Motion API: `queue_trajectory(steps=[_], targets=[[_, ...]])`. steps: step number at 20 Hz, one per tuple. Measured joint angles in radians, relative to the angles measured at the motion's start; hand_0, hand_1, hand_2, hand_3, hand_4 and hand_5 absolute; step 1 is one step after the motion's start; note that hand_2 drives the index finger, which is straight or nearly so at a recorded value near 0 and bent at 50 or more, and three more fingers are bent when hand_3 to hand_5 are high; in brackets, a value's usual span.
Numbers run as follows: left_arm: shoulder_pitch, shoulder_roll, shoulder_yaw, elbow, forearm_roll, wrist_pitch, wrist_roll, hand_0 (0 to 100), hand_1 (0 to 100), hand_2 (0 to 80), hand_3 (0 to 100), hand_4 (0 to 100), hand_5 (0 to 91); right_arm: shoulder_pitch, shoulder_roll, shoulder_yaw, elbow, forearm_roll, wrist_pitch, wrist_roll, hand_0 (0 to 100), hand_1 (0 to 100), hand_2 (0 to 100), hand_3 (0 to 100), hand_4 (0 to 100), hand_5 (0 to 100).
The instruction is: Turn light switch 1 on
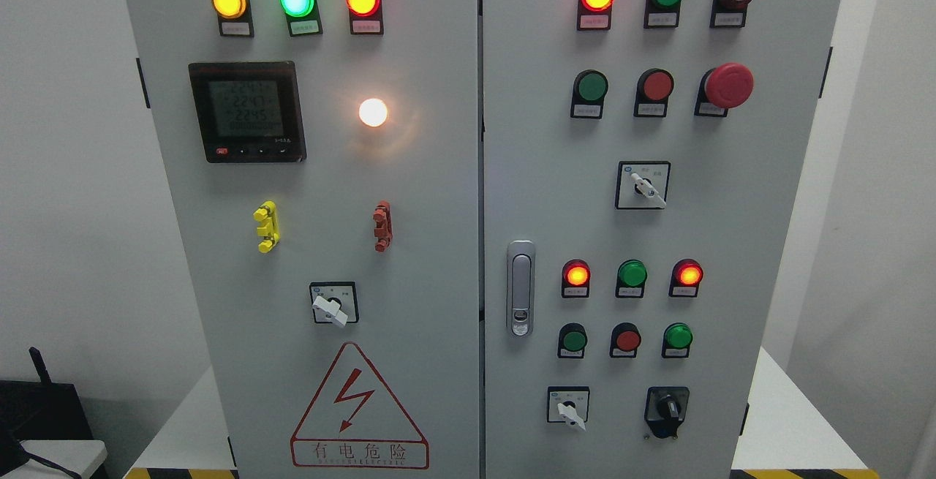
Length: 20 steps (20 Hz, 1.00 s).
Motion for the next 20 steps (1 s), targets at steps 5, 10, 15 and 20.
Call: queue_trajectory(steps=[5,10,15,20], targets=[[0.028,0.015,0.165,0.336,0.03,-0.049,-0.166,67,0,5.1,35,44,26.3,0.0,0.0,0.0,0.0,0.0,0.0,0.0,12,39,0,0,0,0],[0.04,0.024,0.269,0.666,0.041,-0.061,-0.259,67,0,0.0,18,28,14.5,0.0,0.0,0.0,0.0,0.0,0.0,0.0,12,39,0,0,0,0],[0.042,0.03,0.299,0.944,0.04,-0.052,-0.337,68,0,0.0,4,13,7.9,0.0,0.0,0.0,0.0,0.0,0.0,0.0,12,39,0,0,0,0],[0.007,0.034,0.22,1.16,0.041,0.077,-0.354,67,0,0.0,0,1,6.1,0.0,0.0,0.0,0.0,0.0,0.0,0.0,12,39,0,0,0,0]])
